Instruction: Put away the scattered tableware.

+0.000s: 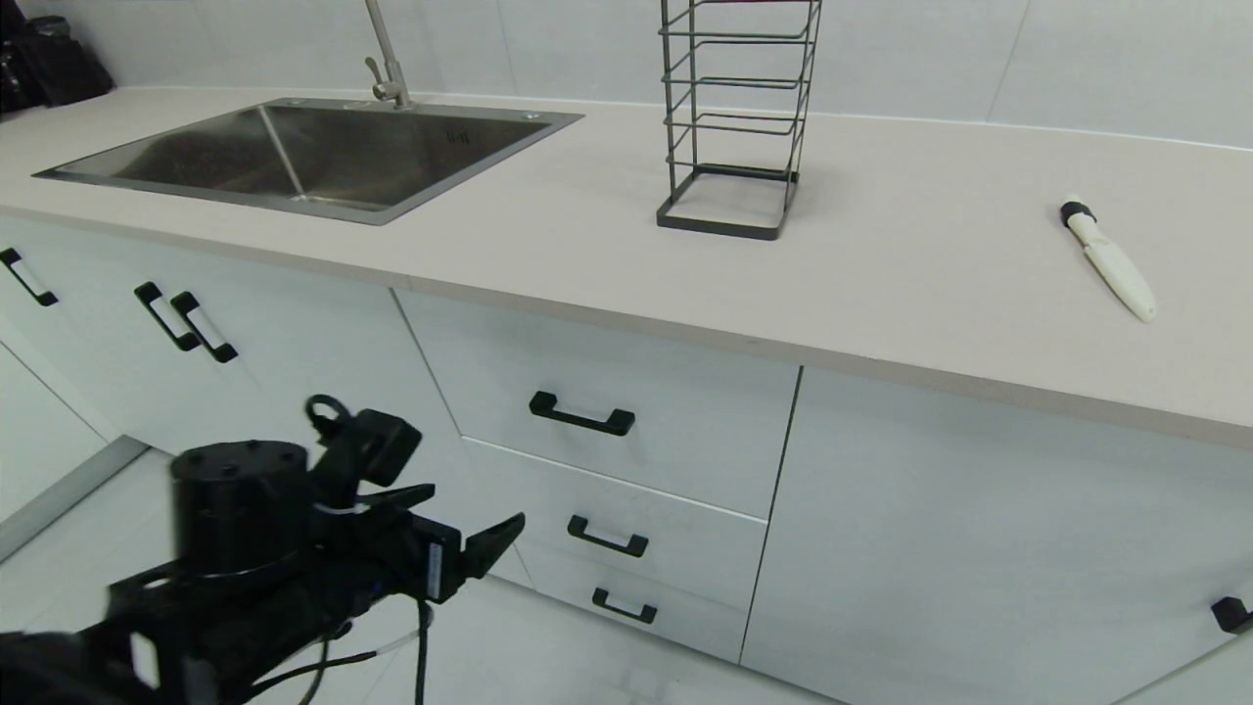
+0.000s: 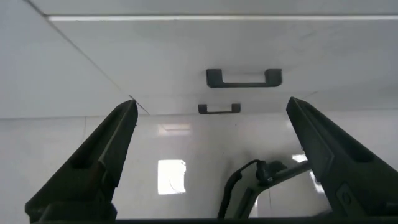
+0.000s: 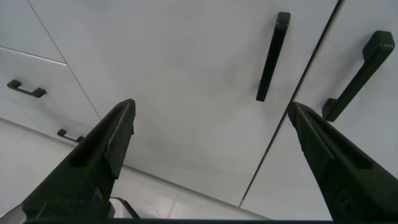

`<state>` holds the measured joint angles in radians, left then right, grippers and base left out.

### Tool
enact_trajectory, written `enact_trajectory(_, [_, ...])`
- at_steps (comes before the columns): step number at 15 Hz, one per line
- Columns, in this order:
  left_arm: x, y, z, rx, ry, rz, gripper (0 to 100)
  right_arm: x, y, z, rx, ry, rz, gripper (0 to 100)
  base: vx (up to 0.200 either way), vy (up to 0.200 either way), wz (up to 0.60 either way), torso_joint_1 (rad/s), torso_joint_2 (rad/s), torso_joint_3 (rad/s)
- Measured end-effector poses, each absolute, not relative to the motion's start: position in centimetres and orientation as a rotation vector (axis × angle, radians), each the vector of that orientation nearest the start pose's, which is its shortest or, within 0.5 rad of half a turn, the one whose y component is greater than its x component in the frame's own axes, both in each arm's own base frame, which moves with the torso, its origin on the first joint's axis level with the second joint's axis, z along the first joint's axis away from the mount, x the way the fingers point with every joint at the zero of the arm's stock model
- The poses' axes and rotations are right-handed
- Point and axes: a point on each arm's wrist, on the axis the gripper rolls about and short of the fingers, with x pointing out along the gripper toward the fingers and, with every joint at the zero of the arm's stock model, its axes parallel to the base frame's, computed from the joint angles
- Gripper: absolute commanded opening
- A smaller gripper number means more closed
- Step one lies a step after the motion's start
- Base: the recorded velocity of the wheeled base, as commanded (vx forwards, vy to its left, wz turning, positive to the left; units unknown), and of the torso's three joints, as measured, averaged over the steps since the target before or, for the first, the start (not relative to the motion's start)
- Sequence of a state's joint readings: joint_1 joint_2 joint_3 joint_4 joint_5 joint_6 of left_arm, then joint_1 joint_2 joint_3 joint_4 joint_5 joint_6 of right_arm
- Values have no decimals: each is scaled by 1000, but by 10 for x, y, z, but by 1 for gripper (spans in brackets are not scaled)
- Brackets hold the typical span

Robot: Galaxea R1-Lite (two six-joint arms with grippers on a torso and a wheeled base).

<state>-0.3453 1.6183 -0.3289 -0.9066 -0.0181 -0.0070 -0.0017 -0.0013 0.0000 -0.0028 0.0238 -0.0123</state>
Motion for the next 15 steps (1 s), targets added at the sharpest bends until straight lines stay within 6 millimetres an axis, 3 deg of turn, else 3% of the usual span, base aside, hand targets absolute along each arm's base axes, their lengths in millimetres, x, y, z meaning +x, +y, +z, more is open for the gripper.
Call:
enact_trajectory(3, [160, -53, 145, 35, 231, -334, 100, -23, 1, 76, -12, -4, 21, 100, 0, 0, -600, 1, 2, 1])
enact_trajectory(6, [105, -24, 157, 38, 56, -255, 100, -23, 1, 76, -12, -4, 22, 100, 0, 0, -600, -4, -1, 4])
enact_trajectory(11, [36, -5, 131, 92, 9, -180, 100, -23, 1, 76, -12, -4, 21, 100, 0, 0, 0, 0, 0, 0])
enact_trajectory(15, [0, -3, 97, 112, 74, -177, 100, -23, 1, 76, -12, -4, 21, 100, 0, 0, 0, 0, 0, 0])
